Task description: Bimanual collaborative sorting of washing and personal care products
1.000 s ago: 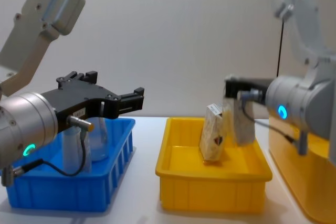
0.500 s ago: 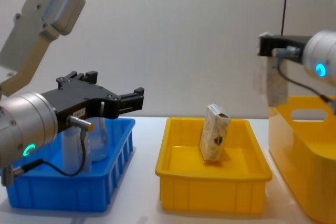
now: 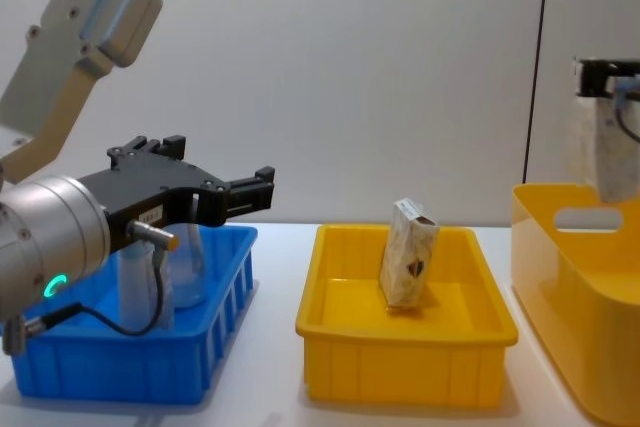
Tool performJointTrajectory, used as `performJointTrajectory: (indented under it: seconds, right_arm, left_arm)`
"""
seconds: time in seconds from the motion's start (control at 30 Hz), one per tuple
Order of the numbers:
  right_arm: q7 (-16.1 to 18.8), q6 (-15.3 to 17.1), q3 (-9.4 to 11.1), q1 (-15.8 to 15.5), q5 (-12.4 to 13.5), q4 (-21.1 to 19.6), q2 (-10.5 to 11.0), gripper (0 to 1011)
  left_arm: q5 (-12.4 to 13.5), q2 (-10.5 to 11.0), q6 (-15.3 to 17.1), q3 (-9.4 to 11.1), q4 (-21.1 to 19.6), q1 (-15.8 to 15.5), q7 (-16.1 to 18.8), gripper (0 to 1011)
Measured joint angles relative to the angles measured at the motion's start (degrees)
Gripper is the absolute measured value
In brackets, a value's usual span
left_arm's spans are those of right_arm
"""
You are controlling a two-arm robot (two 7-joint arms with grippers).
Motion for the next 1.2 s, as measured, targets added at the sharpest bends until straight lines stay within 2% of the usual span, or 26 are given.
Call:
performJointTrajectory:
  seconds: [0.23, 0.43, 0.47, 0.5, 0.73, 0.77, 0.8, 0.87, 1.07, 1.1, 1.2]
  right_arm:
    - [-0.1, 2.6, 2.1, -0.8, 0.3, -0.2, 0.3, 38]
    - [0.1, 3.4, 3.4, -1.2, 0.8, 0.8, 0.4, 56]
    - [0.2, 3.5, 3.7, -1.3, 0.9, 1.1, 0.4, 103]
    - [0.2, 3.5, 3.7, -1.3, 0.9, 1.1, 0.4, 103]
    - [1.0, 3.9, 4.7, -1.5, 1.3, 2.6, 0.5, 375]
    - [1.0, 3.9, 4.8, -1.6, 1.3, 2.7, 0.5, 375]
    - [1.0, 3.9, 4.8, -1.6, 1.3, 2.7, 0.5, 397]
    - [1.2, 3.9, 4.9, -1.6, 1.3, 2.9, 0.6, 505]
    - [1.6, 3.7, 5.0, -1.8, 0.9, 3.0, 0.7, 710]
    - [1.7, 3.6, 4.9, -1.9, 0.8, 3.0, 0.8, 710]
    - [2.4, 3.0, 4.8, -2.1, 0.6, 2.8, 0.9, 827]
  left_arm:
    - [0.0, 0.0, 0.0, 0.0, 0.0, 0.0, 0.0, 1001]
    - [0.0, 0.0, 0.0, 0.0, 0.0, 0.0, 0.0, 1001]
    - [0.0, 0.0, 0.0, 0.0, 0.0, 0.0, 0.0, 1001]
    - [0.0, 0.0, 0.0, 0.0, 0.0, 0.0, 0.0, 1001]
    - [0.0, 0.0, 0.0, 0.0, 0.0, 0.0, 0.0, 1001]
    - [0.0, 0.0, 0.0, 0.0, 0.0, 0.0, 0.0, 1001]
    - [0.0, 0.0, 0.0, 0.0, 0.0, 0.0, 0.0, 1001]
    - [0.0, 0.0, 0.0, 0.0, 0.0, 0.0, 0.0, 1002]
    - [0.0, 0.0, 0.0, 0.0, 0.0, 0.0, 0.0, 1001]
    - [0.0, 0.0, 0.0, 0.0, 0.0, 0.0, 0.0, 1002]
    - [0.0, 0.0, 0.0, 0.0, 0.0, 0.0, 0.0, 1001]
